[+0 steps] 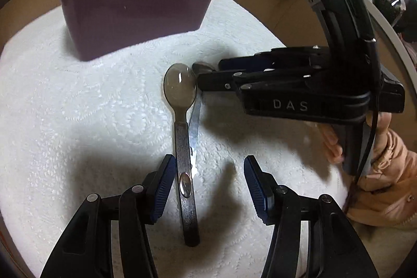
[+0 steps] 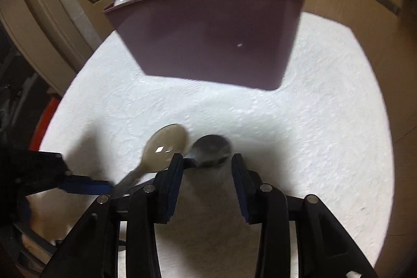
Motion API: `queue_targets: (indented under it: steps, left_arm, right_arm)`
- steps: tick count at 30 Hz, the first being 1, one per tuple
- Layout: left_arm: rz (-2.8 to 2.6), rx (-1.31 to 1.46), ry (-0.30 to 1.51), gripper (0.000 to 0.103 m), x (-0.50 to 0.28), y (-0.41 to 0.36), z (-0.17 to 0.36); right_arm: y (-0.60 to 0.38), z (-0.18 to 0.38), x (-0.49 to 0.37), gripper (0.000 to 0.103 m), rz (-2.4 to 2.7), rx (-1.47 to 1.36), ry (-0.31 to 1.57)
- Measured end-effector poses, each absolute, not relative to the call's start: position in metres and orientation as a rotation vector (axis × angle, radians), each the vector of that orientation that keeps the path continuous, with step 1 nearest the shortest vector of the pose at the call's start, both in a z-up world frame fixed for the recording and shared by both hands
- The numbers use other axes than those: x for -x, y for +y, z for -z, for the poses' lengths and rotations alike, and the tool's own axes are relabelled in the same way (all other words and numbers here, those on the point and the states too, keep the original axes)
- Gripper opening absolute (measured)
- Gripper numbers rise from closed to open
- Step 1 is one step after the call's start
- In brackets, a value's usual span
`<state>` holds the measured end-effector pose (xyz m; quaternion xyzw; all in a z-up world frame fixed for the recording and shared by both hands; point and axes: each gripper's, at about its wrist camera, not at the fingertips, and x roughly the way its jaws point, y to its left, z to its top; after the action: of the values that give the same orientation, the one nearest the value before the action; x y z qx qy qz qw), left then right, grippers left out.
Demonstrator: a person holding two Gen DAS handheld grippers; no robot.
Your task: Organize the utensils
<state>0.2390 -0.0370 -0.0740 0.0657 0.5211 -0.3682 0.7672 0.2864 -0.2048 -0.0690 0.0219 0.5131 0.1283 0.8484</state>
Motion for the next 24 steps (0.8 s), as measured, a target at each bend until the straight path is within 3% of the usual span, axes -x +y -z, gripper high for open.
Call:
queue_targets:
  steps: [11, 18, 24]
  left_arm:
    - [0.494, -0.286, 1.032, 0.055, -0.266, -0.035, 0.077]
    - [0.354, -0.182, 1.078, 0.055, -0.274, 0.023, 0.083]
    - [0.392, -0.118, 1.09, 0.055, -0.276, 0.026, 0.08]
  right_arm:
    - [-0.224, 0.064, -0.266, 0.046, -0.232, -0.078, 1.095]
    - [-0.185, 0.072, -0.291, 0.067, -0.207, -0.094, 1.106]
    - [-0.161, 0.078, -0.279, 0.068, -0.221, 0.123, 1.084]
